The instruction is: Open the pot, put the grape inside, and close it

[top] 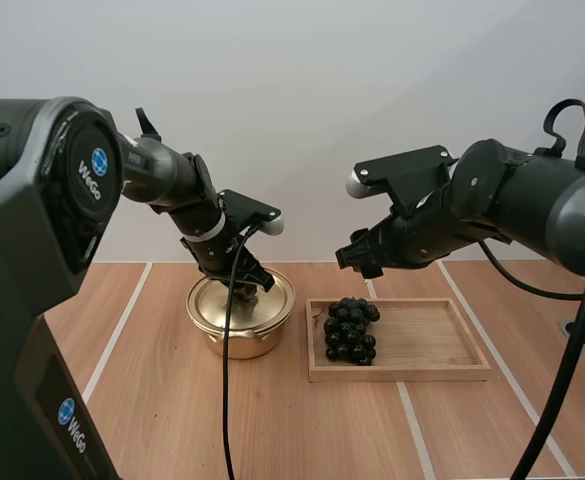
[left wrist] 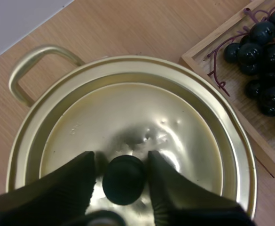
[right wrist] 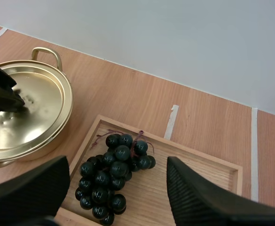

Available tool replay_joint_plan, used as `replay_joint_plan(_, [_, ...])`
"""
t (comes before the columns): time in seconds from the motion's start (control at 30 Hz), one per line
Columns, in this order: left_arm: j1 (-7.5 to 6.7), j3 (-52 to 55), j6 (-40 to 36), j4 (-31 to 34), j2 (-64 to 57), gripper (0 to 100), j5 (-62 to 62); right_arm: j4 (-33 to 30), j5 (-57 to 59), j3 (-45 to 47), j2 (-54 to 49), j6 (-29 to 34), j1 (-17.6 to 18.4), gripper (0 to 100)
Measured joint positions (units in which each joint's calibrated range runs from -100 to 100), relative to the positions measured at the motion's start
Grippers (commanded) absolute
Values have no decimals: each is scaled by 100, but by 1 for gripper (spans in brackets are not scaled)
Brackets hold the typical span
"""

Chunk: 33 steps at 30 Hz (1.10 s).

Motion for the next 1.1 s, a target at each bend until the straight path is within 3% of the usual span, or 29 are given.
replay_joint_plan(0.03, [0,-14,0,0,0,0,27,0,0,0,0,0,0,97])
replay_joint_plan(0.67, [-10,-496,-120,35,-411,0,678,11,351,0,0,0,0,97])
replay_joint_plan(1.1, [-10,-664,-150,49,-2437,0,810,11,892,0,490,31,0,97])
